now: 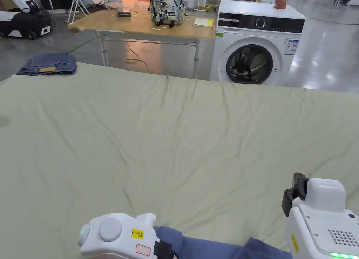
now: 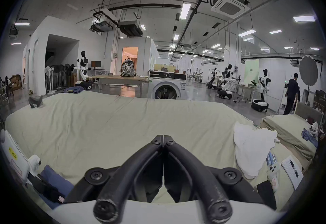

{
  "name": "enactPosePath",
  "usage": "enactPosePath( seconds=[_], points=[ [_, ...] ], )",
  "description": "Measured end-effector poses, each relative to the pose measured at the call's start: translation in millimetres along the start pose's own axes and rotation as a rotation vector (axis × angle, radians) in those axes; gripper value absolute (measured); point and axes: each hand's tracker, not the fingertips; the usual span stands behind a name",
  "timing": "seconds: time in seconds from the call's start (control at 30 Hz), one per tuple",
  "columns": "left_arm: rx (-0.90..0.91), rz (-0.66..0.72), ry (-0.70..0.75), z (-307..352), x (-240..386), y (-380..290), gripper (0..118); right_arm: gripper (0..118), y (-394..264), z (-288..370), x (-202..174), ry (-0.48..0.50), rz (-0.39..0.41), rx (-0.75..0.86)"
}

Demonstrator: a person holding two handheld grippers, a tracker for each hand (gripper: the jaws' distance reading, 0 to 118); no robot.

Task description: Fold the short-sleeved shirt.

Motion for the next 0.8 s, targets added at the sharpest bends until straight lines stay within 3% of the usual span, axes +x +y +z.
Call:
enactPosePath(
  seconds=[0.13,0.17,0.23,0.27,0.43,0.47,0.57,0.73,0.8],
  points=[
    [0.008,-0.009,-0.031,7,-3,2,16,0,-2,-1,2,-0.006,-0.001,-0.008],
    [0.005,-0.011,-0.057,10,-4,4,25,0,-2,-1,3,-0.004,-0.002,-0.011],
    [0.003,-0.011,-0.095,20,-1,5,57,0,-3,-2,3,-0.001,-0.006,-0.017],
    [0.011,-0.011,-0.115,28,2,5,64,0,-3,-2,3,0.000,-0.006,-0.018],
    [0.067,-0.049,-0.106,76,16,4,62,0,-4,-1,2,0.006,-0.010,-0.021],
    [0.095,-0.047,-0.131,85,14,4,55,0,-5,-1,2,0.005,-0.008,-0.022],
    [0.138,-0.035,-0.182,99,0,8,13,0,-7,-1,4,0.005,-0.014,-0.026],
    [0.270,0.039,-0.185,111,-19,10,7,0,-10,1,7,0.003,-0.028,-0.036],
    [0.293,0.092,-0.093,110,-28,11,6,0,-11,2,8,0.001,-0.030,-0.040]
  ],
)
